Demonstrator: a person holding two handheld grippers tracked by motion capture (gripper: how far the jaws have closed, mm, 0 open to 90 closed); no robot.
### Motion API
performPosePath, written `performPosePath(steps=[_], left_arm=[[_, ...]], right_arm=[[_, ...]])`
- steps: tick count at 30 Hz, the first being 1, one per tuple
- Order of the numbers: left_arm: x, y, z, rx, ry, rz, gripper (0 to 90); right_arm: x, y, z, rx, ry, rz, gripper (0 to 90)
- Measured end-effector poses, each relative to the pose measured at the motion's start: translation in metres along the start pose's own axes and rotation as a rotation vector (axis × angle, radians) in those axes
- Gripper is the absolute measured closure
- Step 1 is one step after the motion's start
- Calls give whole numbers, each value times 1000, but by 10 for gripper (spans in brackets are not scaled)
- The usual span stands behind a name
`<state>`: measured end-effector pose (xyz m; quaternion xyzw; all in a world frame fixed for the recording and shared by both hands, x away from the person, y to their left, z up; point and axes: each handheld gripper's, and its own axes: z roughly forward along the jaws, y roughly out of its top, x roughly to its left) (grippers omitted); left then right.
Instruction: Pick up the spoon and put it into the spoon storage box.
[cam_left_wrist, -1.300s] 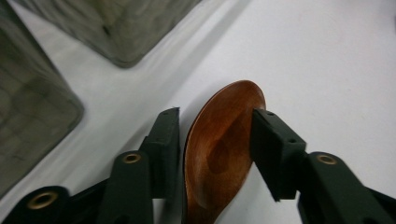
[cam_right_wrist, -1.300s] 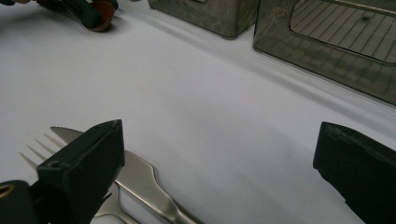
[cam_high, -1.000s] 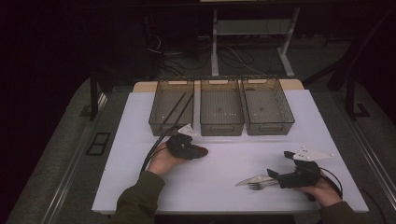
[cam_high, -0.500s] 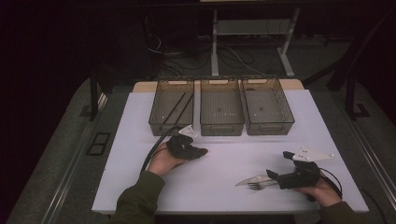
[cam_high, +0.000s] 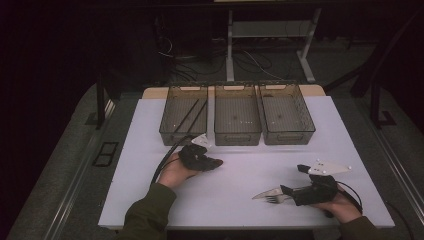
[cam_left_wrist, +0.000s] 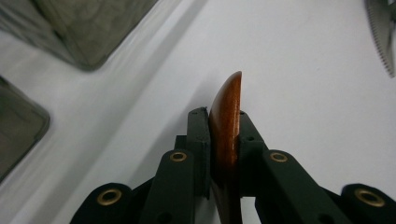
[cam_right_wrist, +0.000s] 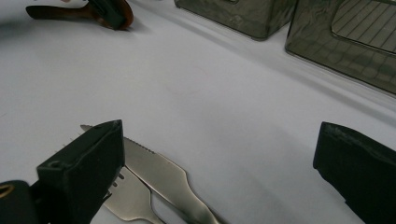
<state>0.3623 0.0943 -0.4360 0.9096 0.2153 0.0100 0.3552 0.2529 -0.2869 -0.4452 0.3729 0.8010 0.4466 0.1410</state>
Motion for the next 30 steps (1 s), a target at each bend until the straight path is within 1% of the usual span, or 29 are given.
performPosePath(steps=[2, 3, 6, 8, 9, 12, 15, 19, 22, 23, 27, 28, 30], left_arm=[[-2, 2, -3, -16, 1, 8, 791], [-3, 4, -5, -32, 1, 3, 791], [-6, 7, -10, -52, 15, -1, 791], [-7, 8, -14, -74, 13, -8, 791], [-7, 9, -16, -83, 19, -18, 791], [-8, 11, -20, -98, 39, -22, 791], [-8, 13, -22, -125, 41, -37, 791], [-10, 19, -22, -133, 68, -35, 792], [-11, 24, -22, -141, 75, -37, 792], [-11, 26, -22, -142, 77, -29, 792], [-13, 34, -22, -152, 84, -33, 792], [-13, 36, -22, -154, 87, -29, 792], [-12, 41, -22, -167, 86, -34, 792]], right_arm=[[-1, 0, 0, -1, -1, -3, 15], [-1, 0, 0, 0, -1, -3, 15], [-1, 0, 1, 3, -1, -6, 15], [-1, 0, 0, 3, -3, -7, 15], [-1, 0, 0, 4, -4, -9, 15], [-1, 0, 0, 6, -3, -12, 15], [-1, 0, 0, 4, -5, -14, 15], [-2, 0, 0, 3, -11, -5, 15], [-2, 0, 0, 2, -13, -3, 15], [-2, 0, 0, 3, -14, -3, 15], [-2, 0, -1, 4, -15, -3, 15], [-2, 0, -1, 3, -15, -3, 15], [-2, 0, -1, 3, -14, -1, 15]])
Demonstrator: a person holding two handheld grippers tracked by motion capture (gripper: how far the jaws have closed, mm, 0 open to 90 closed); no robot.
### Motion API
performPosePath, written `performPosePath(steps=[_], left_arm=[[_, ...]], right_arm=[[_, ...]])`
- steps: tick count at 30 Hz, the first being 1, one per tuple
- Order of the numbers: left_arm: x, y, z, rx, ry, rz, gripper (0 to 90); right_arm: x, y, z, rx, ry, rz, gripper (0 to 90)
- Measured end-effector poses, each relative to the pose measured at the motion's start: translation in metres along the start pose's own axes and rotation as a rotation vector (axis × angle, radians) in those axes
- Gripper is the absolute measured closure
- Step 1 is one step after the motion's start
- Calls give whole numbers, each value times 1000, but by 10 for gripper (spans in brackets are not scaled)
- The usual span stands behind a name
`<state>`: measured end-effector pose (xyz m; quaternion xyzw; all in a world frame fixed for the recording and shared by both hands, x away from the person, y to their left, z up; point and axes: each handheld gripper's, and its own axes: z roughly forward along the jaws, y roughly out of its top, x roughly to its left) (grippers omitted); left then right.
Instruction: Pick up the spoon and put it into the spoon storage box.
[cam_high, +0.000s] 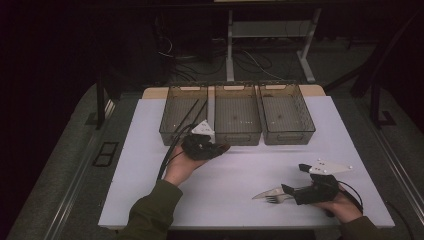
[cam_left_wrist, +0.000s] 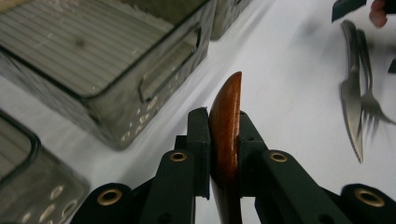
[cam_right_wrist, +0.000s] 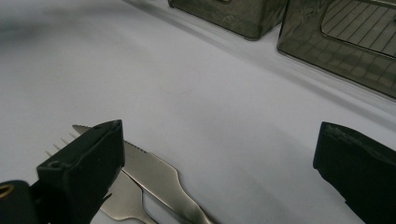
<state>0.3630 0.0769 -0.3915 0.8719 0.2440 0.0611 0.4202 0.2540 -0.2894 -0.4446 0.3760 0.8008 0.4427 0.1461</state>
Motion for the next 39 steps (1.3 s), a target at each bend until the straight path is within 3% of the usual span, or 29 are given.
performPosePath(steps=[8, 13, 18, 26, 34, 39], left_arm=[[4, 23, 0, -49, 13, -8, 791], [13, 40, -1, -73, 15, 3, 791], [22, 56, 1, -108, 21, -13, 791], [34, 82, 10, -123, 31, -2, 791], [45, 106, 23, -126, 48, 34, 790], [53, 120, 32, -142, 51, 25, 790]], right_arm=[[0, 0, 0, -4, -2, 2, 15], [-1, 0, 0, -5, -4, 4, 15], [-1, 0, 0, -5, -5, 6, 15], [-1, 0, -1, -8, -1, 11, 15], [-1, 1, -2, -14, -1, 15, 15], [-1, 1, -2, -17, 1, 15, 15]])
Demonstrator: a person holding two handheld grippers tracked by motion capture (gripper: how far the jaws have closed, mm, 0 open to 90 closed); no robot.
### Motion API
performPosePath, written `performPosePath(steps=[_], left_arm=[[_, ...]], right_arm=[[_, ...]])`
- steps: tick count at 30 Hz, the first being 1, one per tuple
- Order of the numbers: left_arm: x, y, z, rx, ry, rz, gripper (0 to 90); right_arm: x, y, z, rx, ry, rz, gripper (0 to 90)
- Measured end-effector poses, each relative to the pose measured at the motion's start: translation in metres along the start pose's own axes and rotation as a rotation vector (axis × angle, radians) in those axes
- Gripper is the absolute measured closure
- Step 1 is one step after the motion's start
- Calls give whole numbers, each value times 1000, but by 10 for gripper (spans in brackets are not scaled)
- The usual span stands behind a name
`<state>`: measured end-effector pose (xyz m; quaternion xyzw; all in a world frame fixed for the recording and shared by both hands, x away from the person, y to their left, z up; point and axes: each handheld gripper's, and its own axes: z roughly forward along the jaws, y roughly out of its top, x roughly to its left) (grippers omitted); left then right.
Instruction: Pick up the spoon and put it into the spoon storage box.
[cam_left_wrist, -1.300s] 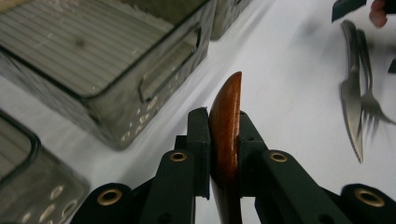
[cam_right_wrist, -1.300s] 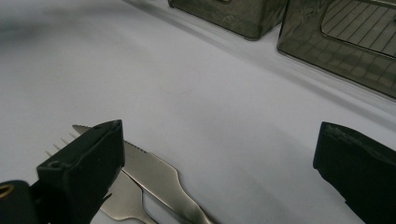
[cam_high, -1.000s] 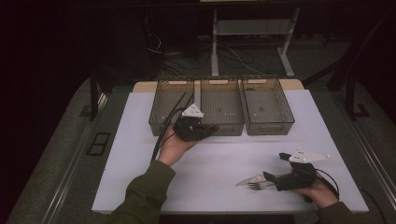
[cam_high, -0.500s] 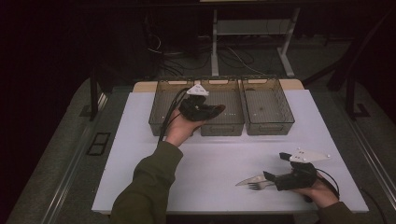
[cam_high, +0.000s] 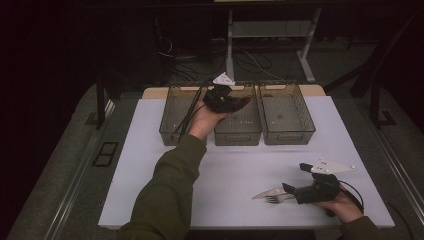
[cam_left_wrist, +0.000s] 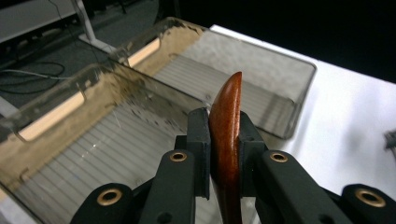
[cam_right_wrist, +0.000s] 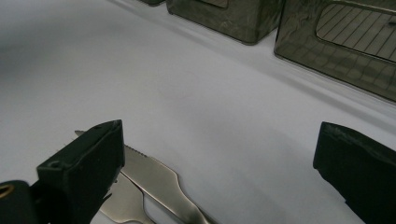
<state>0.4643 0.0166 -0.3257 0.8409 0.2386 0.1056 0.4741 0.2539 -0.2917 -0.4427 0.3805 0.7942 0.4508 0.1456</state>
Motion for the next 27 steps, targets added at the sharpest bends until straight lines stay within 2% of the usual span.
performPosePath(steps=[8, 13, 17, 21, 24, 26, 27], left_arm=[[15, 15, 23, -15, 9, -30, 790], [18, 19, 38, -4, 24, -25, 790], [22, 17, 51, -11, 31, -41, 789], [24, 9, 64, 10, 38, -58, 789], [24, 5, 70, 25, 35, -64, 788], [25, 2, 74, 43, 35, -52, 788], [24, 1, 77, 43, 33, -62, 788]], right_arm=[[0, 0, 0, -7, 7, 5, 15], [-1, 0, -1, -11, 10, 8, 15], [-2, 0, -1, -13, 13, 8, 15], [-2, 0, -1, -14, 11, 4, 16], [-2, 0, -2, -15, 11, 3, 15], [-2, 0, -2, -13, 12, 5, 16], [-2, 0, -2, -13, 13, 4, 15]])
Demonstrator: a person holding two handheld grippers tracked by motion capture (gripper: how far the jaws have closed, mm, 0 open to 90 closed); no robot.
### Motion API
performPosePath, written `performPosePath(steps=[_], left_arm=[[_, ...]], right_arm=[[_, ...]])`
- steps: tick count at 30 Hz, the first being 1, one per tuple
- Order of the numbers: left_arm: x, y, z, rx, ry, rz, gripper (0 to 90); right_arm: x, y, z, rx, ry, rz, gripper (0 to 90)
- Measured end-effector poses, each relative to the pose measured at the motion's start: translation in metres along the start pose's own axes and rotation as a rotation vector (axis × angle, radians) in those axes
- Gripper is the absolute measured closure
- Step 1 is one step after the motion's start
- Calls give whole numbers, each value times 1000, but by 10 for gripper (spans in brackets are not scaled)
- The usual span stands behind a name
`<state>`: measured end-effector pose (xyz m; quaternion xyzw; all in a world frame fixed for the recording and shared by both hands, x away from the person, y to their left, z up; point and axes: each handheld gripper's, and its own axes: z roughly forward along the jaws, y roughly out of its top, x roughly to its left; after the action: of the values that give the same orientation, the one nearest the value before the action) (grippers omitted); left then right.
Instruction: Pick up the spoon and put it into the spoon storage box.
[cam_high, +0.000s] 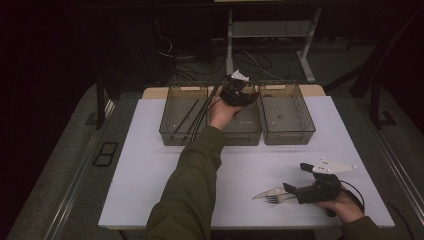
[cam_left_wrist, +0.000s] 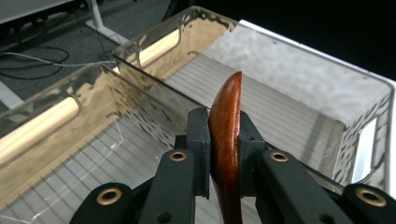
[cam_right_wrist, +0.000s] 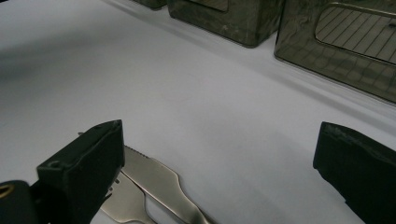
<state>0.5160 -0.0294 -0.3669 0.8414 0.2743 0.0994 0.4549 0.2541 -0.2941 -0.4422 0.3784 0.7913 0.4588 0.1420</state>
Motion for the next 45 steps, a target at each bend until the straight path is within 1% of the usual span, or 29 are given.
performPosePath(steps=[1, 2, 4, 5, 7, 8, 9, 11, 14, 15, 17, 19, 20, 22, 24, 26, 27, 31, 33, 36, 38, 39, 41, 45], left_arm=[[0, -1, 2, 4, -2, 1, 788], [-1, -2, 4, 19, -2, -2, 788], [-1, -4, 7, 22, 1, -11, 788], [-1, -5, 7, 37, 4, -8, 787], [0, -7, 9, 40, 5, -14, 787], [1, -7, 9, 52, 9, -11, 786], [1, -8, 9, 56, 8, -19, 784], [2, -9, 9, 58, 2, -36, 776], [1, -9, 8, 63, 10, -39, 728], [1, -8, 7, 59, 9, -27, 726], [0, -8, 6, 58, 6, -31, 719], [1, -7, 4, 61, 2, -13, 708], [-1, -7, 3, 51, -3, -21, 698], [-2, -5, 0, 55, -7, -6, 672], [-3, -5, -3, 48, -14, -6, 657], [-4, -4, -7, 33, -22, -17, 635], [-4, -4, -9, 33, -30, -16, 623], [-6, -6, -16, 32, -35, -14, 567], [-8, -7, -20, 27, -25, -18, 536], [-9, -11, -27, 33, -32, -9, 500], [-10, -14, -32, 28, -39, -14, 486], [-10, -16, -36, 35, -44, -6, 477], [-12, -20, -42, 24, -48, -10, 460], [-16, -27, -53, 14, -55, -2, 432]], right_arm=[[0, 0, 0, 0, 0, 0, 16], [0, 0, 0, 0, 0, -1, 15], [0, 0, 0, -1, 0, -2, 16], [0, 0, 0, -1, 0, -3, 15], [0, 0, -1, -1, -2, -3, 15], [0, 0, -1, -1, -2, -1, 15], [0, 0, -1, -1, -2, -2, 15], [0, 0, -1, -1, -2, -1, 15], [0, 0, -1, -1, -2, -2, 15], [0, 0, -1, -1, -2, -2, 15], [0, 0, -1, -1, -3, -3, 15], [-1, 0, -1, -1, -4, -5, 15], [0, 0, -1, 0, -4, -4, 15], [-1, 0, -1, 0, -5, -3, 15], [-1, 0, 0, 2, -5, -1, 15], [-1, 0, 0, 1, -5, -2, 15], [-1, 0, 0, 1, -6, 0, 15], [-1, 0, 1, 6, -11, 0, 15], [-2, 0, 1, 4, -11, 0, 15], [-2, 0, 0, 9, -13, 4, 15], [-2, 0, 1, 5, -13, 0, 15], [-2, 0, 0, 5, -13, 0, 15], [-2, 0, 0, 9, -13, 4, 15], [-2, -2, 0, 9, -13, 0, 15]])
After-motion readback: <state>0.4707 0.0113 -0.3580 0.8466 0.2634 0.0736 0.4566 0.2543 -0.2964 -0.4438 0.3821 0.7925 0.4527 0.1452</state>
